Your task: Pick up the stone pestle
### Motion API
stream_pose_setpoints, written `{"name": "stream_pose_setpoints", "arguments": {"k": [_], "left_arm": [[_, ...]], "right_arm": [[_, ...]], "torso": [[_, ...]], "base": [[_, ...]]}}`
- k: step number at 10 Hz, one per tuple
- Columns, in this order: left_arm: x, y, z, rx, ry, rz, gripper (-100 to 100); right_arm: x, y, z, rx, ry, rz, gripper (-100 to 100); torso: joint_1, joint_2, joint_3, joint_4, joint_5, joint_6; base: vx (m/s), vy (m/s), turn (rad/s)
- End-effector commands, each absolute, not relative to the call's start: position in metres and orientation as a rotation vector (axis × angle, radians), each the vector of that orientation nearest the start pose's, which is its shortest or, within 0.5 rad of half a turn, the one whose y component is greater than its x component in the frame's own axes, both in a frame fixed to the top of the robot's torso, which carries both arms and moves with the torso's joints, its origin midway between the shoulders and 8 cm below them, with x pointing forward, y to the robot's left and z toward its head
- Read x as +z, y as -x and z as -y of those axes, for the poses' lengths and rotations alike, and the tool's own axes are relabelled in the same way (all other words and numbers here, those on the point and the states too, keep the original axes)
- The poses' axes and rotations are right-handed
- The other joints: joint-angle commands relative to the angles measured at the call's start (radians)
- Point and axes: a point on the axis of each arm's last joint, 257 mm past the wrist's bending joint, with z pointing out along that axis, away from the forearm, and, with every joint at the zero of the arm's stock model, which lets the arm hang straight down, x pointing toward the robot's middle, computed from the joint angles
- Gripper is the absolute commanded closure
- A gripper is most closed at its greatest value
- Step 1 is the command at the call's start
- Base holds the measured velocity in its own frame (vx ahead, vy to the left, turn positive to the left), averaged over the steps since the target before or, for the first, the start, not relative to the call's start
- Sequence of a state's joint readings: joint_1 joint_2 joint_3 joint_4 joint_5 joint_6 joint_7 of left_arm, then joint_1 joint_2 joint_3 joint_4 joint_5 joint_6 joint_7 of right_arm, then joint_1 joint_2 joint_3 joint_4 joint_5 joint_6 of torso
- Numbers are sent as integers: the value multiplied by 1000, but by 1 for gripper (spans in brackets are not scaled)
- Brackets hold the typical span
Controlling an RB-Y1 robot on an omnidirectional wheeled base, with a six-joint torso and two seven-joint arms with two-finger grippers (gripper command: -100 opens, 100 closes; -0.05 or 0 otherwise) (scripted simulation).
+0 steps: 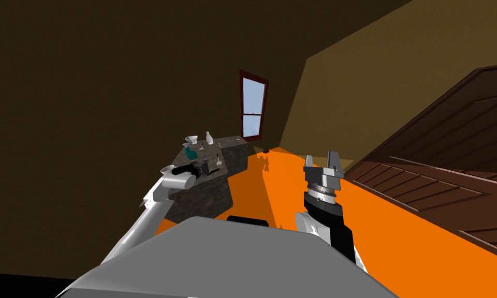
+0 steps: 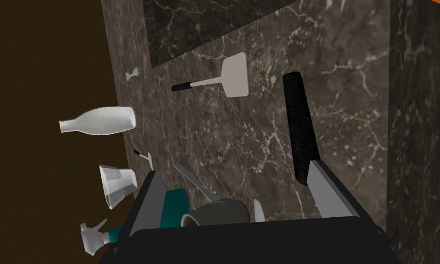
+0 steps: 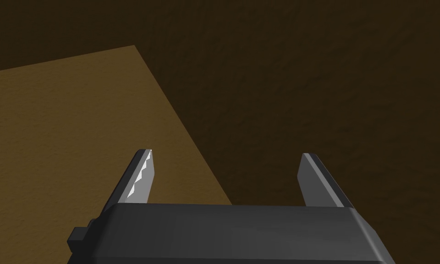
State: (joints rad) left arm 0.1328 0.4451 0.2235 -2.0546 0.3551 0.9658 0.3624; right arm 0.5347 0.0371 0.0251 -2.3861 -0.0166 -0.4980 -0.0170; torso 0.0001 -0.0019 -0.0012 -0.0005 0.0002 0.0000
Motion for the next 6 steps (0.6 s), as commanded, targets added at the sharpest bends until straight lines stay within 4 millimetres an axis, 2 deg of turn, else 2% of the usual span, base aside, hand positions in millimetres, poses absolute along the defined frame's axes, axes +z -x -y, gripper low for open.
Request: {"name": "stream_pose_setpoints", "arguments": {"k": [1, 6], "left_arm": [[-231, -452, -402, -893, 1898, -1299, -100], [-252, -439, -403, -836, 2049, -1309, -100]], "right_arm": [[60, -320, 277, 1354, -642, -514, 0], [60, -320, 277, 1354, -642, -514, 0]], "torso": [[0, 0, 0, 0, 0, 0], [0, -1, -1, 0, 0, 0]], "base": [[17, 3, 2], [37, 7, 10]]}}
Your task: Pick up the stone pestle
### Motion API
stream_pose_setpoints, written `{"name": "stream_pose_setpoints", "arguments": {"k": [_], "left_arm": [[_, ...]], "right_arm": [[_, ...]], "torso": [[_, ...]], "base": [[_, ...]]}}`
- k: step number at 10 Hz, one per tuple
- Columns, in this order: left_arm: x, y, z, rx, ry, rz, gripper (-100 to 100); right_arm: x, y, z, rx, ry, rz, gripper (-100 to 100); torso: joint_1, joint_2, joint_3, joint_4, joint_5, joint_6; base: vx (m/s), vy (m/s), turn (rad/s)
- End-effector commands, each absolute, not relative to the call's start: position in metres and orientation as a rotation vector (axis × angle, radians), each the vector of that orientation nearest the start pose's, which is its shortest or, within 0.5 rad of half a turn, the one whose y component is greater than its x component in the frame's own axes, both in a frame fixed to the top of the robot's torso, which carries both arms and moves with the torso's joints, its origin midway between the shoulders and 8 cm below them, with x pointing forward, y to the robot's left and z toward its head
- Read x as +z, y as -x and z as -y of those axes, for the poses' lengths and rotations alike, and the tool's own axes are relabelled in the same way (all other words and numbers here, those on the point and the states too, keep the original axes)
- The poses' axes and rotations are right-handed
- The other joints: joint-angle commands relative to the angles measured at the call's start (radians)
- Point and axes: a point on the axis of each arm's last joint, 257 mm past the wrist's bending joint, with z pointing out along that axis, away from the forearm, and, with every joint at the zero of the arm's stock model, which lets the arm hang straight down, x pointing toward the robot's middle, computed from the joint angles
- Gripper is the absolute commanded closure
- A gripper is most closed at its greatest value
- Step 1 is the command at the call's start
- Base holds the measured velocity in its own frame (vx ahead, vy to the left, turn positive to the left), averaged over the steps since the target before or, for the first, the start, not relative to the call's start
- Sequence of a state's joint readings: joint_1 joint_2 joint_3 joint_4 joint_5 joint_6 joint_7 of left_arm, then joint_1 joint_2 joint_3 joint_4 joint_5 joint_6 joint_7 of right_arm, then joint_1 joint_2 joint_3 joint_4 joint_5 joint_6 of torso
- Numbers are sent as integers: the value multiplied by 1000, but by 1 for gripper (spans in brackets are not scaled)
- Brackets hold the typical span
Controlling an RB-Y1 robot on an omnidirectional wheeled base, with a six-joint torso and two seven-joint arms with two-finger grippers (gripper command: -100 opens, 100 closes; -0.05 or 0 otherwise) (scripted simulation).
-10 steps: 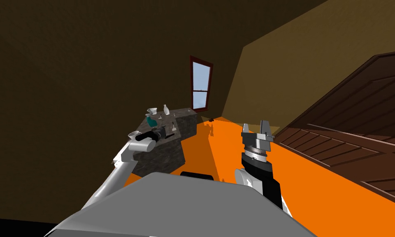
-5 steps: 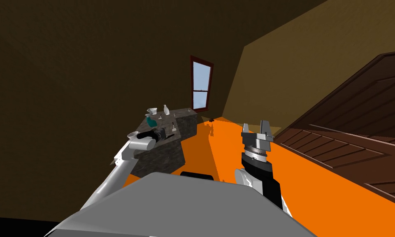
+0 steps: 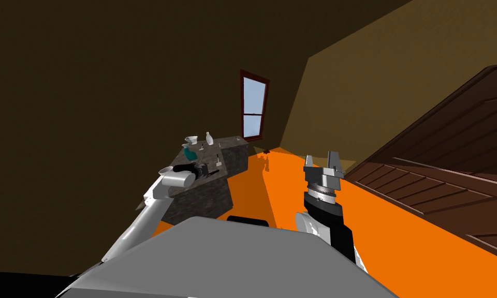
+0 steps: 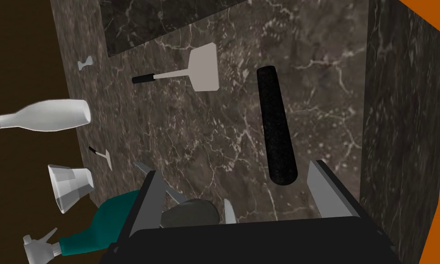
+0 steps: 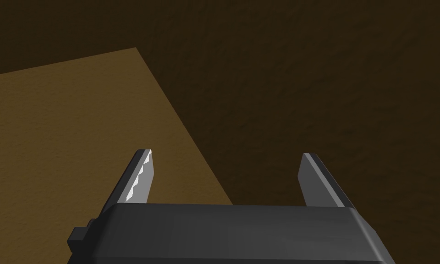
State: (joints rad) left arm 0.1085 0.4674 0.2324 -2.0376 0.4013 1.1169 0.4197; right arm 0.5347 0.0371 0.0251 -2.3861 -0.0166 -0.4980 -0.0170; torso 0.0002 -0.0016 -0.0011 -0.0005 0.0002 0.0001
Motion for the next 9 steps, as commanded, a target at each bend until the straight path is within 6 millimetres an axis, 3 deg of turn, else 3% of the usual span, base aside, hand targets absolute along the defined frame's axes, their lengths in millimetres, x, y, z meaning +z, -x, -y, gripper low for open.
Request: {"name": "stream_pose_setpoints", "arguments": {"k": [1, 9], "left_arm": [[-258, -436, -403, -825, 2106, -1304, -100], [-293, -403, -398, -688, 2380, -1298, -100]], "right_arm": [[60, -320, 277, 1354, -642, -514, 0], [60, -320, 277, 1354, -642, -514, 0]], "torso": [[0, 0, 0, 0, 0, 0], [0, -2, -1, 0, 0, 0]], "base": [[39, 3, 12], [54, 7, 7]]}}
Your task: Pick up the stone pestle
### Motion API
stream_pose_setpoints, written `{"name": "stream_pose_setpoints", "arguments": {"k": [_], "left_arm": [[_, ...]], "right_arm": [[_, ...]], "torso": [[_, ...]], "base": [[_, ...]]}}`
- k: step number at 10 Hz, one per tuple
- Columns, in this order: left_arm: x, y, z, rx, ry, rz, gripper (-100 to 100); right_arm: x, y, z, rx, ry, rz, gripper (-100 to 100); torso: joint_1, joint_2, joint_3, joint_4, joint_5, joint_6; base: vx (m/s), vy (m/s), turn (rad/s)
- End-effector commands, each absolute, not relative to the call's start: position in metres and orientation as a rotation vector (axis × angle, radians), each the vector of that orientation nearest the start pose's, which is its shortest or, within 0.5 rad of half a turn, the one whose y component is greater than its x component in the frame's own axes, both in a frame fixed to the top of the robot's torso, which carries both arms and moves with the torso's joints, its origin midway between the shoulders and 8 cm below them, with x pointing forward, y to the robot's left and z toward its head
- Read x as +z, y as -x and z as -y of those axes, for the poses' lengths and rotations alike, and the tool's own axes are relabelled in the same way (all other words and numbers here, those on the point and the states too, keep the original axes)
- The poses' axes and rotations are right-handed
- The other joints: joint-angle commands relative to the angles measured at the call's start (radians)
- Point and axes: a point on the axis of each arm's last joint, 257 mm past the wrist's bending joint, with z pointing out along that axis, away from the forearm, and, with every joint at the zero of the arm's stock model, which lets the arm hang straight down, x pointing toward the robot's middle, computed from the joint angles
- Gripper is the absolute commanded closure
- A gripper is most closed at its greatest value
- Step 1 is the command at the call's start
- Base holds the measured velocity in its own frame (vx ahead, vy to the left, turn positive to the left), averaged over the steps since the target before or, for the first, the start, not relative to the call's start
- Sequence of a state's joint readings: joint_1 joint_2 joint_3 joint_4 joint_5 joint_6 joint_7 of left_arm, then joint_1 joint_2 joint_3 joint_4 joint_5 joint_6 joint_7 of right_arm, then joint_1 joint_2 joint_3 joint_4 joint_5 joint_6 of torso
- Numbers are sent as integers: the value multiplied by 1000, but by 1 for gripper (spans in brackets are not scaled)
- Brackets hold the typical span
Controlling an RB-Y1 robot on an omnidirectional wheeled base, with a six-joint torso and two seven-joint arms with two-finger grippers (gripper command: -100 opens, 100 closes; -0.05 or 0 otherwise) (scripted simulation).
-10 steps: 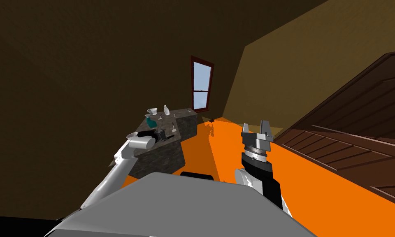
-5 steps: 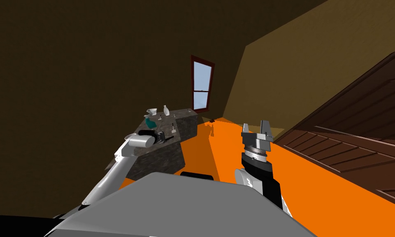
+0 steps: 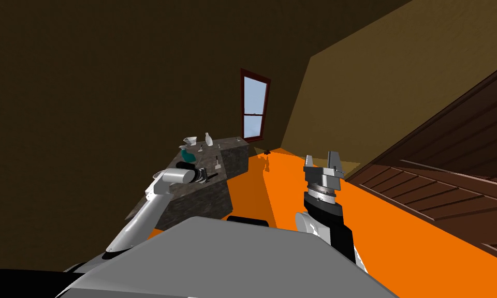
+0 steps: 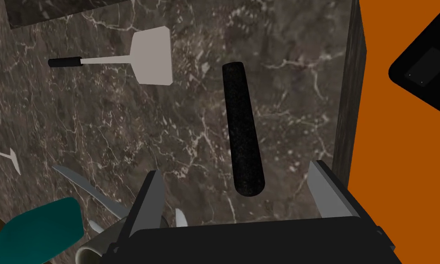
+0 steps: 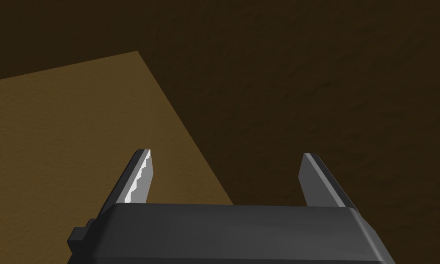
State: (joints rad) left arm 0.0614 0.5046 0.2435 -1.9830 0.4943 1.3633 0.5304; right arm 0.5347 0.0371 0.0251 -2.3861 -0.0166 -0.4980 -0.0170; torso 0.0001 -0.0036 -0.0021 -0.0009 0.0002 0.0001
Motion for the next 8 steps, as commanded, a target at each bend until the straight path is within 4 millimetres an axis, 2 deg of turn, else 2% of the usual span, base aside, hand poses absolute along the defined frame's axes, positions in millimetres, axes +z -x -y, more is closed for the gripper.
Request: {"name": "stream_pose_setpoints", "arguments": {"k": [1, 5, 8], "left_arm": [[-295, -401, -397, -674, 2389, -1303, -100], [-310, -380, -393, -585, 2542, -1280, -100], [-315, -370, -391, -534, 2596, -1277, -100]], "right_arm": [[60, -320, 277, 1354, -642, -514, 0], [60, -320, 277, 1354, -642, -514, 0], [60, -320, 277, 1354, -642, -514, 0]], "torso": [[0, 0, 0, 0, 0, 0], [0, 0, 0, 0, 0, 0], [0, -1, 0, 0, 0, 0]], "base": [[49, 7, 4], [64, 8, 3], [61, 3, 2]]}}
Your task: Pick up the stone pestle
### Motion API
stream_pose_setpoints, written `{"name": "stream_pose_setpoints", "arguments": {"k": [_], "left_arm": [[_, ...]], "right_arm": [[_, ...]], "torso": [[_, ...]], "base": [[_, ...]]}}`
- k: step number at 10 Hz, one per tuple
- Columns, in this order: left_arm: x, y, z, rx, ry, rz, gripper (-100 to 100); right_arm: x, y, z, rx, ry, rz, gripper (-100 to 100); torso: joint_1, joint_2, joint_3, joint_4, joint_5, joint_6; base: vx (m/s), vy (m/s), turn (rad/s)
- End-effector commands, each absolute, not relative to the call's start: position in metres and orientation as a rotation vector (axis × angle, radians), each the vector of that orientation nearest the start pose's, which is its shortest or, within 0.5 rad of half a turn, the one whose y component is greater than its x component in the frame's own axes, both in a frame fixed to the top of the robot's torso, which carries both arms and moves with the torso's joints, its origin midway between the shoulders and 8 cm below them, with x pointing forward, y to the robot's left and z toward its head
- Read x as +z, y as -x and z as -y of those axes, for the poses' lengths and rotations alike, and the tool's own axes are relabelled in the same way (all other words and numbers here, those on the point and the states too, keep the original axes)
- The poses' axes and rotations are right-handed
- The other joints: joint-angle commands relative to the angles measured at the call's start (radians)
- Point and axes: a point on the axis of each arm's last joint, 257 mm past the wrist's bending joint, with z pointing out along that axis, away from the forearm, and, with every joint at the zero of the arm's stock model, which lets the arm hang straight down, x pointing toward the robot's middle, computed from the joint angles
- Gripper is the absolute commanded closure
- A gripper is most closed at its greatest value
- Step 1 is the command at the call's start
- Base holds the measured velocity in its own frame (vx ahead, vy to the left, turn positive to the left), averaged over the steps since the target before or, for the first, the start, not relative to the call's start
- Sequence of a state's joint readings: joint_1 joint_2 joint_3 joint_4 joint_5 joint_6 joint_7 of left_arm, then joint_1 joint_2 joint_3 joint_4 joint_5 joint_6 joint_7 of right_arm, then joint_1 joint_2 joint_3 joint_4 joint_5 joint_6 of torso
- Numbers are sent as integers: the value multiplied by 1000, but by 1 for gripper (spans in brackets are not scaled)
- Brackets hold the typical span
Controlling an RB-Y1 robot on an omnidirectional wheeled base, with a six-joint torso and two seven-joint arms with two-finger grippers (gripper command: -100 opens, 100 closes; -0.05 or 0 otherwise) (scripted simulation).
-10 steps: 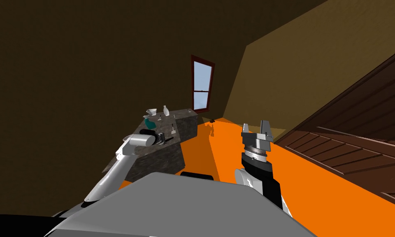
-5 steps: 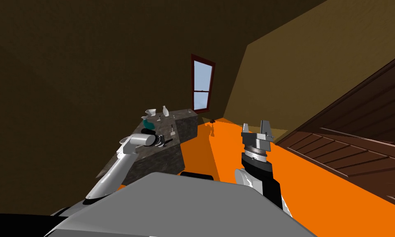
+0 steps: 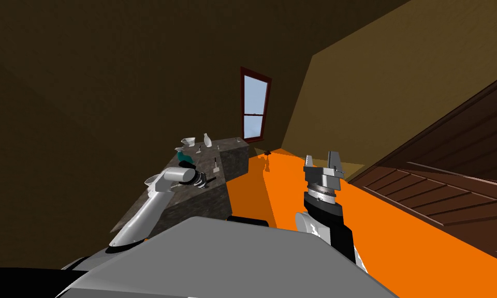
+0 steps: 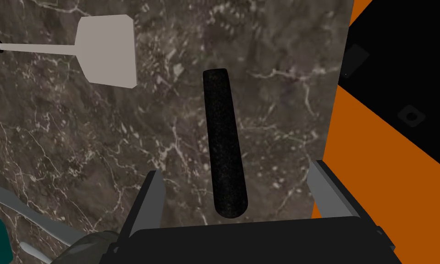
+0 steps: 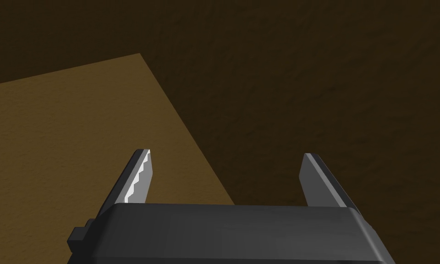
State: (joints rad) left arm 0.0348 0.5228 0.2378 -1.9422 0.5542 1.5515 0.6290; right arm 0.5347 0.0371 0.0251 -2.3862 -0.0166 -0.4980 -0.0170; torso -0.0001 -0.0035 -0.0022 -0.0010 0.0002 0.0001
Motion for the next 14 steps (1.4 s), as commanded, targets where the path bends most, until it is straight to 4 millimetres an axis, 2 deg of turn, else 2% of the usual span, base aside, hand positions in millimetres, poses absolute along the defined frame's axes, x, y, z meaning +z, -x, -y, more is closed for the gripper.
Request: {"name": "stream_pose_setpoints", "arguments": {"k": [1, 5, 8, 9, 10, 13, 14], "left_arm": [[-318, -363, -391, -499, 2635, -1270, -100], [-322, -340, -394, -373, 2741, -1241, -100], [-321, -336, -396, -346, 2756, -1234, -100], [-321, -335, -396, -342, 2759, -1233, 0], [-331, -338, -398, -343, 2761, -1229, -100], [-346, -340, -401, -341, 2762, -1225, -100], [-342, -339, -400, -340, 2763, -1225, -100]], "right_arm": [[60, -320, 277, 1354, -642, -514, 0], [60, -320, 277, 1354, -642, -514, 0], [60, -320, 277, 1354, -642, -514, 0], [60, -320, 277, 1354, -642, -514, 0], [60, -320, 277, 1354, -642, -514, 0], [60, -320, 277, 1354, -642, -514, 0], [60, -320, 277, 1354, -642, -514, 0]], "torso": [[0, 0, 0, 0, 0, 0], [1, -2, -1, 0, 0, 0], [0, 3, 2, 1, 0, 0], [0, 4, 2, 1, 0, 0], [0, 4, 2, 1, 0, 0], [-1, 4, 2, 1, 0, 0], [-1, 4, 2, 1, 0, 0]], "base": [[53, 7, 1], [76, 10, 4], [4, -7, 18], [0, 0, 0], [1, -4, -14], [2, -8, -12], [0, 0, 0]]}}
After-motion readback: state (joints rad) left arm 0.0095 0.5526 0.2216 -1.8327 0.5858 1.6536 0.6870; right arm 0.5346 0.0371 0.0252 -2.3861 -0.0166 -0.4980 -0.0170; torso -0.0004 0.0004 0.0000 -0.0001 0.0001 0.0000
